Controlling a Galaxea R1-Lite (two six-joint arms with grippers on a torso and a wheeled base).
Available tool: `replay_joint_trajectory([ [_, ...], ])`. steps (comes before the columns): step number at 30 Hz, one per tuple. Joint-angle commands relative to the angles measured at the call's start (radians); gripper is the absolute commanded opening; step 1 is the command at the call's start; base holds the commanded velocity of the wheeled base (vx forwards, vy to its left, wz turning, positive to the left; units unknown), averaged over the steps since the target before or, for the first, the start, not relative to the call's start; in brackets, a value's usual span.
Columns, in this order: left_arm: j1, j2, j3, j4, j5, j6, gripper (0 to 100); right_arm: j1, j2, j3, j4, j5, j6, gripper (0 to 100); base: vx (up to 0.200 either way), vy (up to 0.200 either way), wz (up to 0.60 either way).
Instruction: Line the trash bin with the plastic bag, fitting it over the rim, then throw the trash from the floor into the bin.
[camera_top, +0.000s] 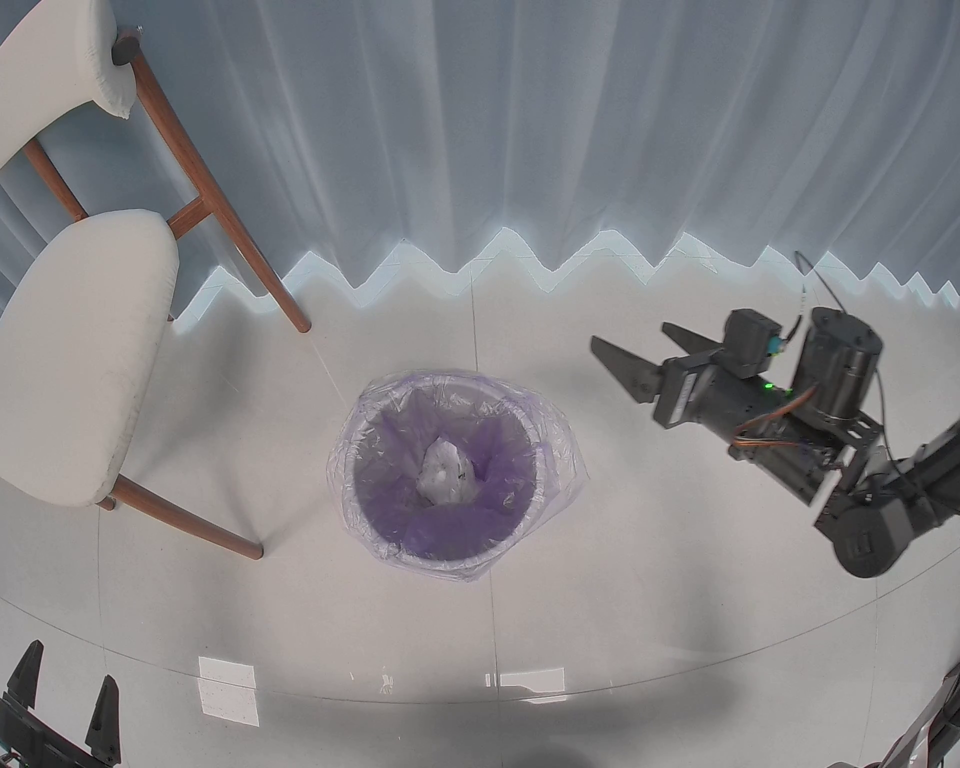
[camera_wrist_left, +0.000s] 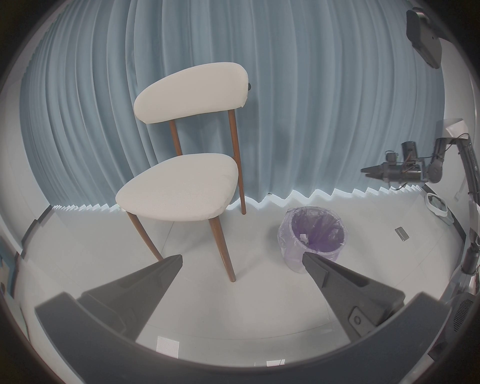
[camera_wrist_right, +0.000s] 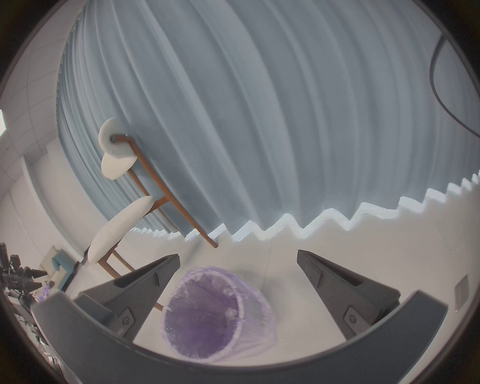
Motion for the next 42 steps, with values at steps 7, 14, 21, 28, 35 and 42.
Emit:
replay_joint_trajectory([
  [7,0.0,-0.015,0.017,-0.005,0.01,-0.009,100,-0.215,-0.564,0.427,0.078,-0.053,-0.039,100,0.0,0.0,0.0],
  [14,0.0,-0.015,0.017,-0.005,0.011,-0.011,100,-0.294,-0.775,0.614,0.107,-0.079,-0.049,100,0.0,0.0,0.0],
  [21,0.0,-0.015,0.017,-0.006,0.011,-0.011,100,-0.32,-0.972,0.758,0.224,-0.155,-0.049,100,0.0,0.0,0.0],
  [28,0.0,-0.015,0.017,-0.005,0.011,-0.011,100,-0.329,-1.283,0.792,0.59,-0.172,-0.05,100,0.0,0.0,0.0],
  [35,0.0,-0.015,0.017,-0.006,0.011,-0.012,100,-0.323,-1.779,0.759,1.127,-0.166,-0.061,100,0.0,0.0,0.0],
  [42,0.0,-0.015,0.017,-0.006,0.011,-0.012,100,-0.346,-1.825,0.755,1.113,-0.223,0.039,100,0.0,0.0,0.0],
])
